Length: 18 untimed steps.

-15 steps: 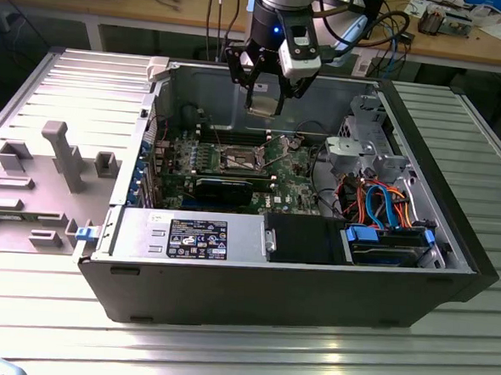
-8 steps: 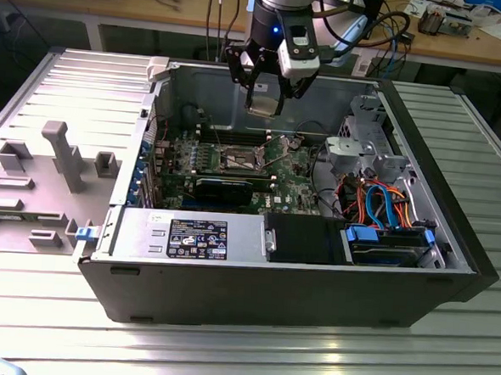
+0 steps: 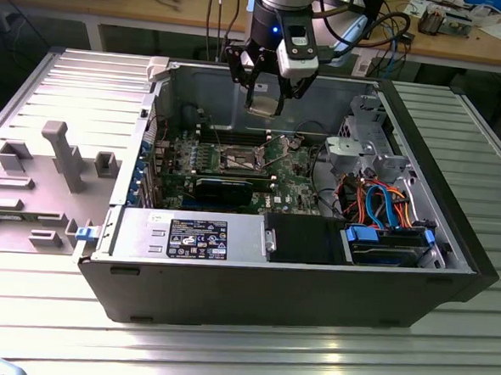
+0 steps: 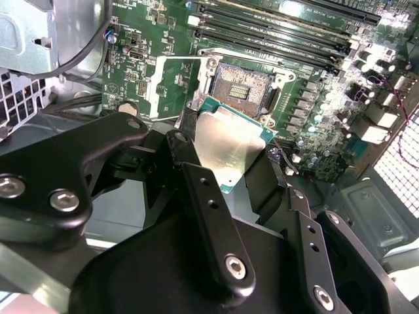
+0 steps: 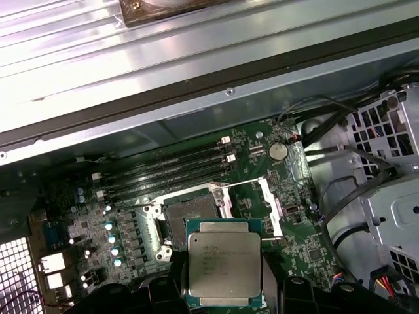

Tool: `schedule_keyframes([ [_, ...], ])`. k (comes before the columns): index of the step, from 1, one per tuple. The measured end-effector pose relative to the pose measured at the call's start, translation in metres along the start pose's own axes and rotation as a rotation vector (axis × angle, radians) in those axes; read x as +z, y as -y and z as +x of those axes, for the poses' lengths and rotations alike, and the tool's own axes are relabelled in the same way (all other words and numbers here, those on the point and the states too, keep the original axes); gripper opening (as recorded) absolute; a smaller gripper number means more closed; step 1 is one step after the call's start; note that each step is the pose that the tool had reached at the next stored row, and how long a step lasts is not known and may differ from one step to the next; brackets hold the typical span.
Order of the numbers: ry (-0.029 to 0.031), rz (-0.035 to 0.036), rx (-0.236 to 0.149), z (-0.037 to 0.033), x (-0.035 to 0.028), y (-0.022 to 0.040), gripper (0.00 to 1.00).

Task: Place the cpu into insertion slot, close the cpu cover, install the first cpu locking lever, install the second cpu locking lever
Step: 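Place the cpu into insertion slot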

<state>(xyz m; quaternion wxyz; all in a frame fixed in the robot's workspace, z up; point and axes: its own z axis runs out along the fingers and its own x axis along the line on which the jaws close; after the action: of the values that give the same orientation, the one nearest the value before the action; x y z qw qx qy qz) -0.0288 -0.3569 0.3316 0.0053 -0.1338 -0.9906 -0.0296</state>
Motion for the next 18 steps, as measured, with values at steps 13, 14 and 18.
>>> schedule_keyframes([
  [13,0.0017,-0.0005,0.031,0.0,0.0,0.0,0.54],
  [14,0.0019,-0.0006,0.032,0.0,0.0,0.0,0.54],
  [18,0.0022,-0.0007,0.038,0.0,0.0,0.0,0.54],
])
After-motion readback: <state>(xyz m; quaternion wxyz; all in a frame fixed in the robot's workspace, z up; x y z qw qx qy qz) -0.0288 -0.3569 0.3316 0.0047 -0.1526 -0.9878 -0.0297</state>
